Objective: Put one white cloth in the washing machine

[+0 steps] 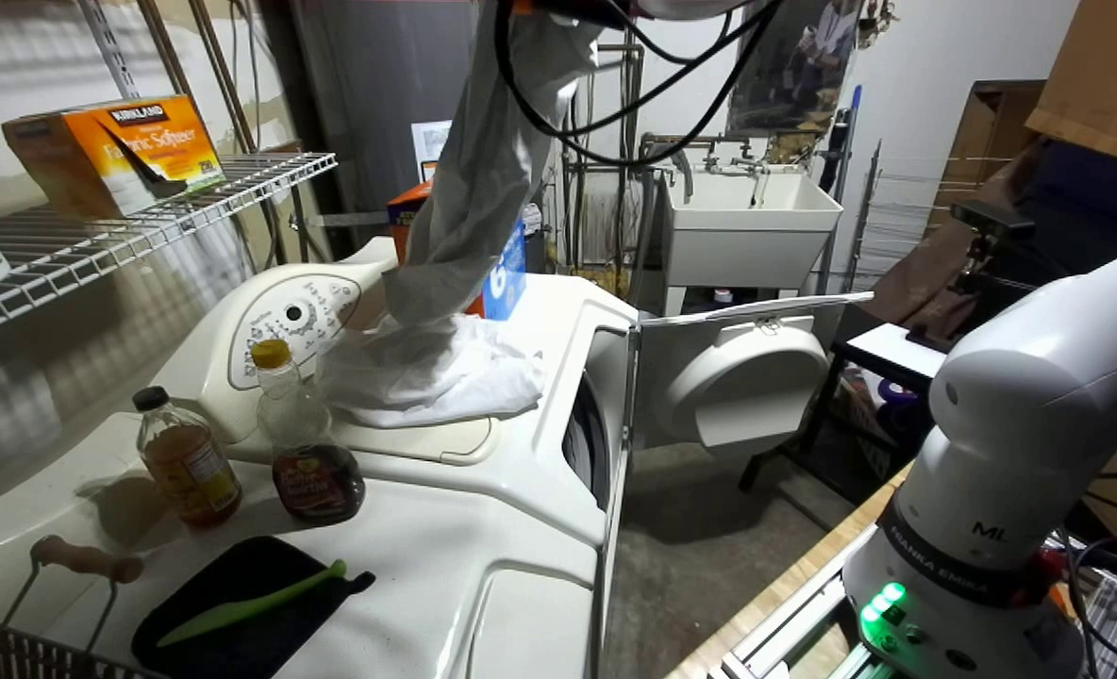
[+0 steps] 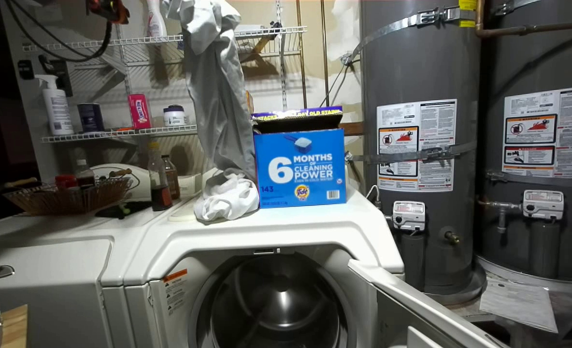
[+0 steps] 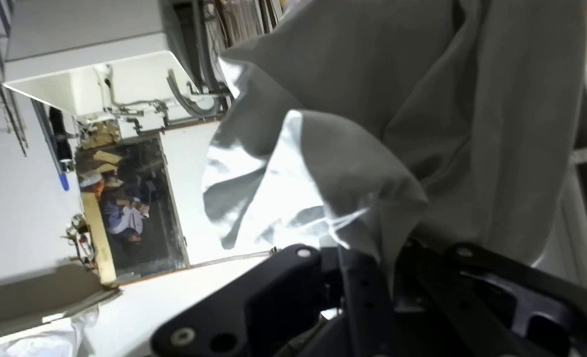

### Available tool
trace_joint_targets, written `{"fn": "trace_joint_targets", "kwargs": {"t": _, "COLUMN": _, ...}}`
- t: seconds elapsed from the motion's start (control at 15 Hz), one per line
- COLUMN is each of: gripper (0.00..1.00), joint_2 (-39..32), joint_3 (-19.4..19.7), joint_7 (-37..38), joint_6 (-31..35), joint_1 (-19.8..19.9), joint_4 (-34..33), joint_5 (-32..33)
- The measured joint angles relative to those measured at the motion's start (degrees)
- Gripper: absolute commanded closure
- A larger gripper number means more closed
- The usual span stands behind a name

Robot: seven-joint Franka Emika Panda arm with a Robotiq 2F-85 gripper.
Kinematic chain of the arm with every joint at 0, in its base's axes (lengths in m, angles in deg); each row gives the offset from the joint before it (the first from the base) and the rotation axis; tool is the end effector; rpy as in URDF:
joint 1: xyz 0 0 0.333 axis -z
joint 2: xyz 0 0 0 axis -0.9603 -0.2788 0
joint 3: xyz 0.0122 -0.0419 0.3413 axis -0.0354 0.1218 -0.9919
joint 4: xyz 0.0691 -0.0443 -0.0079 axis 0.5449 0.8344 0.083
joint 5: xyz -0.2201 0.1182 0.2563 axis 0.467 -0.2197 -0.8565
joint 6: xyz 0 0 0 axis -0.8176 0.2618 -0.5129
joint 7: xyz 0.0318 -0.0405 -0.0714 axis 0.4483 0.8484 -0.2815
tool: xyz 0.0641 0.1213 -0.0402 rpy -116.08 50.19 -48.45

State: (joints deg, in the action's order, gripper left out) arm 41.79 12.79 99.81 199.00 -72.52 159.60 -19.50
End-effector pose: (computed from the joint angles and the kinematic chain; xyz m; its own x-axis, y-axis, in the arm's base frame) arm 0.3487 0.1903 0.6964 0.1028 -0.3726 0.9223 -0.5862 -0.7718 -0.2464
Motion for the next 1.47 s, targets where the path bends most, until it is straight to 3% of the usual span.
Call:
{"fn": "trace_joint_targets", "kwargs": {"t": 0.6, "gripper": 0.99, "joint_2": 1.7, "joint_3": 0.0, "joint_7": 17.8, "joint_6": -0.2, "joint_1": -3.2, "joint_4": -5.9, "joint_5": 18.8}}
{"fn": "trace_joint_targets", "kwargs": {"t": 0.87, "gripper": 0.99, "joint_2": 1.7, "joint_3": 2.9, "joint_7": 21.4, "joint_6": -0.5, "joint_1": -6.3, "joint_4": -4.8, "joint_5": 20.9}}
{"fn": "trace_joint_targets", "kwargs": {"t": 1.0, "gripper": 0.99, "joint_2": -0.1, "joint_3": 3.4, "joint_7": 22.0, "joint_6": -1.8, "joint_1": -6.9, "joint_4": -3.0, "joint_5": 21.2}}
{"fn": "trace_joint_targets", "kwargs": {"t": 1.27, "gripper": 0.99, "joint_2": -6.9, "joint_3": 2.9, "joint_7": 31.4, "joint_6": -7.2, "joint_1": -7.0, "joint_4": 0.4, "joint_5": 25.9}}
{"fn": "trace_joint_targets", "kwargs": {"t": 1.47, "gripper": 0.99, "joint_2": -13.9, "joint_3": 3.1, "joint_7": 35.6, "joint_6": -7.3, "joint_1": -10.3, "joint_4": 1.9, "joint_5": 25.7}}
